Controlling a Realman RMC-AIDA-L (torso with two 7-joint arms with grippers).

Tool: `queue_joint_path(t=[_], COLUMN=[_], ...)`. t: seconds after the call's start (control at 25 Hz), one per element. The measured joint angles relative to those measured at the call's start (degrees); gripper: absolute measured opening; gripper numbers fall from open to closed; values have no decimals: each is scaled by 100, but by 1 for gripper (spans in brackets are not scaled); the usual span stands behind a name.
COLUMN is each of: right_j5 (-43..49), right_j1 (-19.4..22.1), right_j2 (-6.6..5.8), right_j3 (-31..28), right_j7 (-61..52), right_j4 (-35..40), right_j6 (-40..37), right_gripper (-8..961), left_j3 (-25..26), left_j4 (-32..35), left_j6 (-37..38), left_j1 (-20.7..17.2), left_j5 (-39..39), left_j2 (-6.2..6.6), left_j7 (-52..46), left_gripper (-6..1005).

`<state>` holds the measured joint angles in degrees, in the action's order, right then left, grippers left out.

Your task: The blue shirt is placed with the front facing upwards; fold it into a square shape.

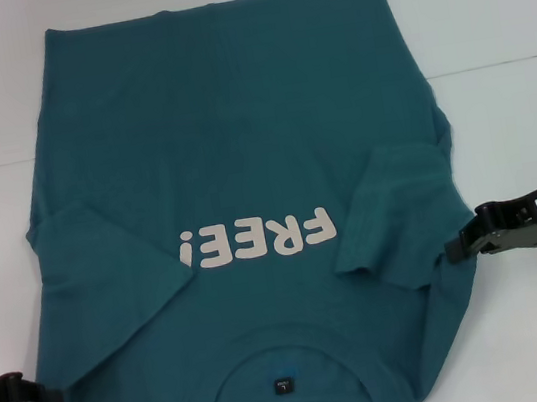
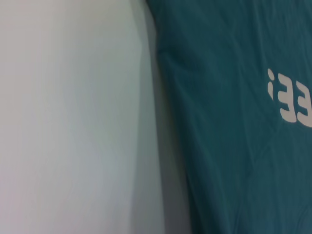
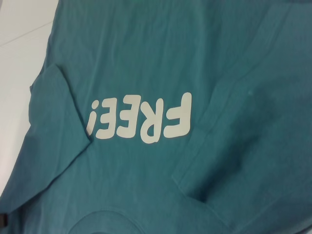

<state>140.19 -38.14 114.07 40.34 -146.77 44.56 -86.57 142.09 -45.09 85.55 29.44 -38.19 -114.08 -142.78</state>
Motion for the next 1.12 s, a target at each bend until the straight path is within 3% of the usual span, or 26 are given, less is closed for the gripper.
queue_joint_path(t=[0.08,0.44,0.72,1.12], right_j5=[0,0,-20,-214], right_j1=[-1,-1,31,410], right_j2=[0,-9,-38,-58], right_j3=[-5,10,-28,-61], right_j7=[0,23,221,800], right_j4=[0,0,86,295], right_j6=[0,-2,-144,-370], right_gripper=[51,52,51,47], left_j3=[-13,23,50,240], left_j4=[-11,-44,-159,-148], left_j6=[-21,-57,-57,14], left_j1=[0,7,-1,-185], left_j5=[6,-39,-56,-328], left_j2=[0,-4,-87,-96], left_j7=[26,158,453,966], left_gripper=[86,57,51,51])
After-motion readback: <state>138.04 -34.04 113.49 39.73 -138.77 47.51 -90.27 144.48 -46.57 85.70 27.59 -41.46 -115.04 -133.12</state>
